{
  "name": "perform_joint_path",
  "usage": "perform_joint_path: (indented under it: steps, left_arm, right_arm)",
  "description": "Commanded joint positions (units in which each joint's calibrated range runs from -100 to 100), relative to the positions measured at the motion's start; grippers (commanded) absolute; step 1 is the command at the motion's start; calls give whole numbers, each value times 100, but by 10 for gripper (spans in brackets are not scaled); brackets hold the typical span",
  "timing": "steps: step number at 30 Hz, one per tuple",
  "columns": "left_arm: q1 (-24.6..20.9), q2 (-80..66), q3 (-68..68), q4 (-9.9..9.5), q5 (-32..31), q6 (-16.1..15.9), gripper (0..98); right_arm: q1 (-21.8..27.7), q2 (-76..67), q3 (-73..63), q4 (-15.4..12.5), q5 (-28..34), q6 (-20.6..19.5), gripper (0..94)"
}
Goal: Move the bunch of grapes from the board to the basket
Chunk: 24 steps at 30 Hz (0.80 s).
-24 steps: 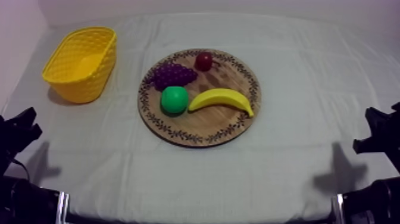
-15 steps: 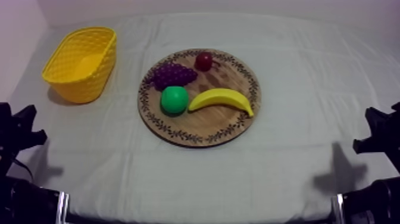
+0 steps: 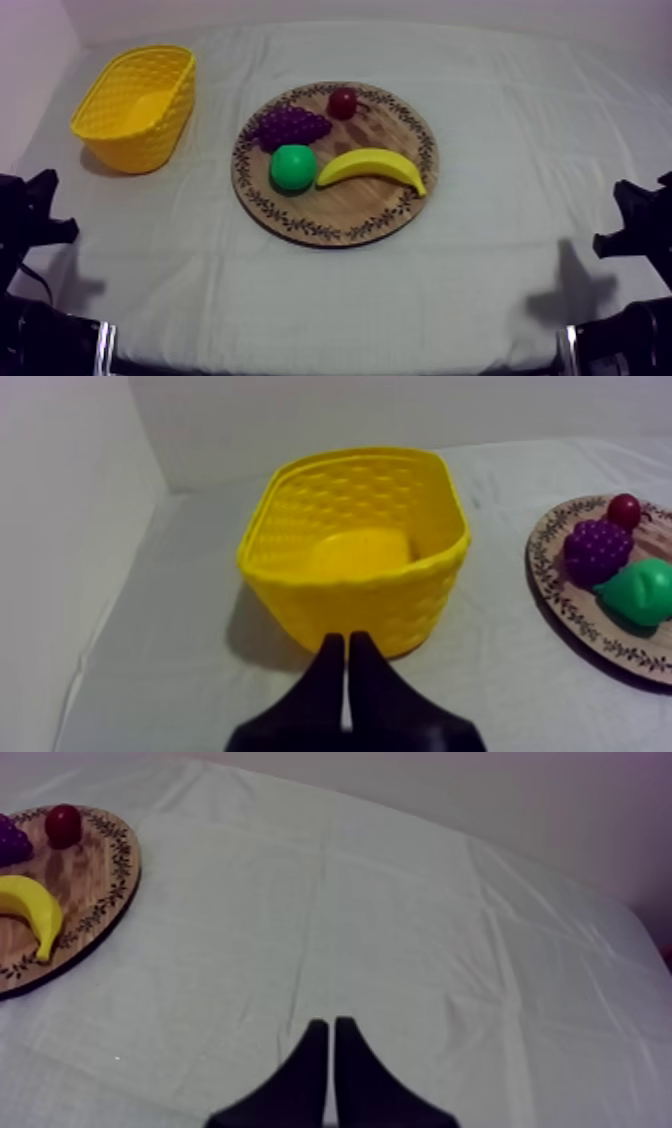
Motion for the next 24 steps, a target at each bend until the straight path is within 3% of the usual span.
perform_joint_path:
  steps: [1, 15, 24]
  left_arm:
    - [13, 237, -123, 7, -35, 6, 0]
    - [380, 1986, -1377, -5, -786, 140, 0]
    - [678, 3295, -2964, -8, -440, 59, 0]
  right_arm:
    - [0, -2, -1, 1, -4, 2, 5]
    - [0, -2, -1, 1, -4, 2, 5]
    - [0, -2, -1, 1, -4, 2, 5]
